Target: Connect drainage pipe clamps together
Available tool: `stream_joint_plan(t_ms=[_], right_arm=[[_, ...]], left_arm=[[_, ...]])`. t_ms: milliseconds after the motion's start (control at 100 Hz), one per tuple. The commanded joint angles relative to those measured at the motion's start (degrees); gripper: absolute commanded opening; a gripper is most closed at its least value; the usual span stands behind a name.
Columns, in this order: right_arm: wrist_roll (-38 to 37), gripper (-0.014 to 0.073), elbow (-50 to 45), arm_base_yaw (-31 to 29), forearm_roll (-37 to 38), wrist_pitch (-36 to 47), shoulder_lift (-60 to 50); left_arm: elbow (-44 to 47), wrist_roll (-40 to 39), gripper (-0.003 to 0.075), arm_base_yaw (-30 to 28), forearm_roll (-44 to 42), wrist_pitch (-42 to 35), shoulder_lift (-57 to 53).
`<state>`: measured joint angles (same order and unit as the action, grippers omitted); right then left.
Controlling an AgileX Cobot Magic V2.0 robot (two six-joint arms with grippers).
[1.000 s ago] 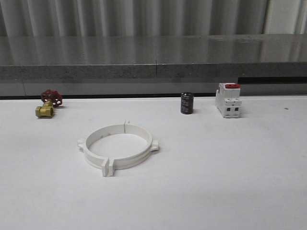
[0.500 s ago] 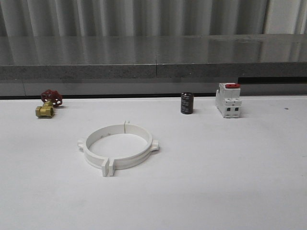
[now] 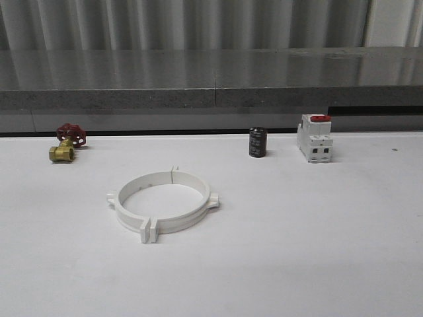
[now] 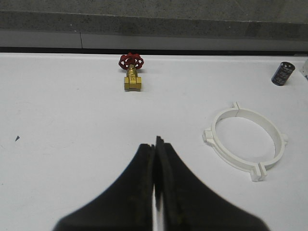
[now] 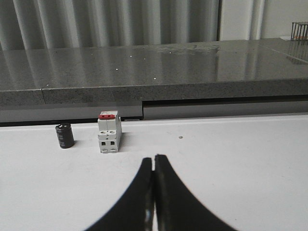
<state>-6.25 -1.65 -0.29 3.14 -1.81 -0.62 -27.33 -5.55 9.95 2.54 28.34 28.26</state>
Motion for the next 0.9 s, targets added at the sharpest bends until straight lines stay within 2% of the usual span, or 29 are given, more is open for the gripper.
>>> stream_joint_plan(t_ms=[0,260,380,640,890], right_arm=[[0.4,-0.0067,1.1,-0.2,-0.1,5.0,-1.0],[0.4,-0.0067,1.1,-0.2,-0.1,5.0,-1.0],[0.4,-0.0067,1.1,-0.2,-0.1,5.0,-1.0],[0.4,-0.0067,1.1,-0.2,-0.1,5.0,-1.0],[0.4,-0.0067,1.1,-0.2,-0.1,5.0,-1.0]], left_arm=[[-1.5,0.0,-0.0020,-0.2,0.6,-4.1,0.2],[-1.5,0.0,-0.0020,-0.2,0.6,-4.1,0.2],[0.0,0.0,-0.0020,-0.2,-1.9,-8.4,-1.2],[13.8,0.0,-0.0020,-0.3,-1.8,-23.0,-12.9],[26.3,0.0,-0.0020,-4.4,-1.8,-26.1,-26.0]])
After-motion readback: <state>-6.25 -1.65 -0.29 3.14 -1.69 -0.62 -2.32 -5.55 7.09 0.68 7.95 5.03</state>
